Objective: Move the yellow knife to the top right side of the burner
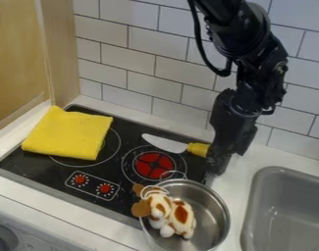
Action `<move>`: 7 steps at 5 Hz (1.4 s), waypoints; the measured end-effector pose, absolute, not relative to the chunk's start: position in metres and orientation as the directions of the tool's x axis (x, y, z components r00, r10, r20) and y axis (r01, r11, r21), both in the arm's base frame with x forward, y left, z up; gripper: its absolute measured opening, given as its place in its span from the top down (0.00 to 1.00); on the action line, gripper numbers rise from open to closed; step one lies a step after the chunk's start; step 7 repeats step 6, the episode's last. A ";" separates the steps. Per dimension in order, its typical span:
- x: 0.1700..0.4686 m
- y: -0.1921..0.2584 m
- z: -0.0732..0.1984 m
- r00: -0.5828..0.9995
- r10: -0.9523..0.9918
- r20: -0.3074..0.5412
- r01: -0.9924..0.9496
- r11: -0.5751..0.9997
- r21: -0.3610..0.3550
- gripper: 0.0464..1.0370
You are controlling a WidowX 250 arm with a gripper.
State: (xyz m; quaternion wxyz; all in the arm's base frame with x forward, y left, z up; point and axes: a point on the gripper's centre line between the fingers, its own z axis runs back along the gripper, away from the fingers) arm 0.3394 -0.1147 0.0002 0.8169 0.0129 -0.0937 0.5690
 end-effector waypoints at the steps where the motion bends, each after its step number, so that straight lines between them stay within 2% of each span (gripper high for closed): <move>1: 0.330 -0.111 0.002 0.344 0.926 0.158 -0.931 0.358 -0.074 0.04; 2: 0.326 -0.107 0.016 0.347 0.926 0.146 -0.927 0.362 -0.095 0.04; 5: 0.309 -0.078 0.071 0.398 0.913 0.092 -0.884 0.408 -0.229 0.04; 7: 0.309 -0.075 0.072 0.397 0.913 0.095 -0.883 0.408 -0.232 0.04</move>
